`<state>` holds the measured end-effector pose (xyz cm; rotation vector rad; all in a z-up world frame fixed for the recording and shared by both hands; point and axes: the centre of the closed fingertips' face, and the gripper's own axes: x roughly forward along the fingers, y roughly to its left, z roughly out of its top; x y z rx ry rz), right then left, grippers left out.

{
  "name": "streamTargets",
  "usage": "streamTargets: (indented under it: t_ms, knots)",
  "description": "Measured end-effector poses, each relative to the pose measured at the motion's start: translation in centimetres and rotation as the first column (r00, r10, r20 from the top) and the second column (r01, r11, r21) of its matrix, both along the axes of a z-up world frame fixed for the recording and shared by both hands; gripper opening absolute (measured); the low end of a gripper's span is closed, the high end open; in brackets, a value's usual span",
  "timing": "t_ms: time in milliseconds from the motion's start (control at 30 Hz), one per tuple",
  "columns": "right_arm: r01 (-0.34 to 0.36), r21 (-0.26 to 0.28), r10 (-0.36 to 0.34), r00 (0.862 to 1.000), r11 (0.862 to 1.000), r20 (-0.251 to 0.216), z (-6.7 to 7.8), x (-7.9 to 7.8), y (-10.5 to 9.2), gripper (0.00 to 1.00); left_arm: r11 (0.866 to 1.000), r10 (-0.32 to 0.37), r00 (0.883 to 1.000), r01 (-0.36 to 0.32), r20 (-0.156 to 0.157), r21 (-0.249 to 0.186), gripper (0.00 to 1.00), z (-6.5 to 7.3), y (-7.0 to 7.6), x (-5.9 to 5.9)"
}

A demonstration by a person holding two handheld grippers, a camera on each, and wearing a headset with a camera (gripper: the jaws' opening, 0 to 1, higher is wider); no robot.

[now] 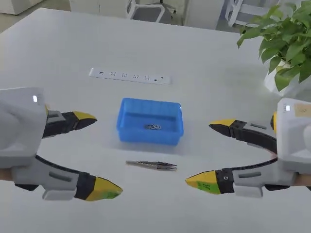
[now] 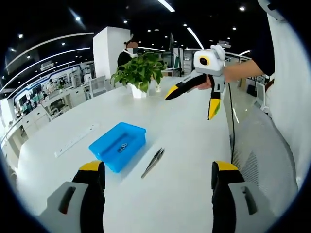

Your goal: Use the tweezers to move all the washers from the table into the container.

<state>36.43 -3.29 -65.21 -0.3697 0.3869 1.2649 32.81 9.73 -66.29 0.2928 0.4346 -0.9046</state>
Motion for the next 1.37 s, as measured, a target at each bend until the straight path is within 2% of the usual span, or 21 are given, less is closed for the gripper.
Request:
streamTargets:
  t_ms: [67, 233, 400, 467, 800, 900, 1033, 1167, 1367]
  knots:
    - [0.008, 0.008, -0.008, 1.000, 1.000, 0.011, 0.4, -0.4, -0.1, 0.89, 1.000, 0.009, 1.000, -0.009, 0.018, 0.018, 0.99, 0.2, 0.2, -0.3]
    - [-0.007, 0.004, 0.007, 1.000, 1.000, 0.012, 0.7, -1.6, 0.2, 1.00, 1.000, 0.024, 0.999, -0.024, 0.030, 0.001, 0.99, 1.0, 0.1, -0.9]
    - [-0.029, -0.020, 0.030, 0.999, 0.999, 0.027, 0.7, -2.3, 0.5, 1.00, 0.999, 0.034, 0.998, -0.034, 0.046, 0.002, 0.99, 1.5, -0.1, -1.1]
    - [-0.032, -0.021, 0.033, 0.999, 0.999, 0.030, 0.9, -2.4, 0.5, 1.00, 0.999, 0.034, 0.999, -0.034, 0.041, 0.001, 0.99, 1.5, -0.1, -1.3]
    - [-0.020, -0.019, 0.021, 0.999, 1.000, 0.041, 1.4, -1.9, 0.3, 1.00, 0.999, 0.036, 0.998, -0.037, 0.044, 0.014, 0.99, 1.5, 0.4, -1.9]
    - [-0.017, -0.018, 0.017, 0.999, 1.000, 0.041, 1.5, -1.9, 0.3, 1.00, 0.999, 0.043, 0.998, -0.044, 0.041, 0.025, 0.99, 1.3, 0.7, -2.1]
    - [-0.018, -0.017, 0.018, 0.999, 1.000, 0.040, 1.6, -2.2, 0.2, 1.00, 0.999, 0.050, 0.998, -0.051, 0.046, 0.014, 0.99, 1.6, 0.7, -2.2]
    - [-0.017, -0.014, 0.017, 0.999, 1.000, 0.032, 1.5, -2.4, 0.0, 1.00, 0.998, 0.051, 0.998, -0.052, 0.049, 0.022, 0.99, 1.7, 0.7, -2.2]
    - [0.004, 0.002, -0.004, 1.000, 1.000, 0.007, 1.3, -2.4, -0.5, 1.00, 0.998, 0.068, 0.996, -0.069, 0.059, 0.003, 0.98, 2.3, 0.6, -2.3]
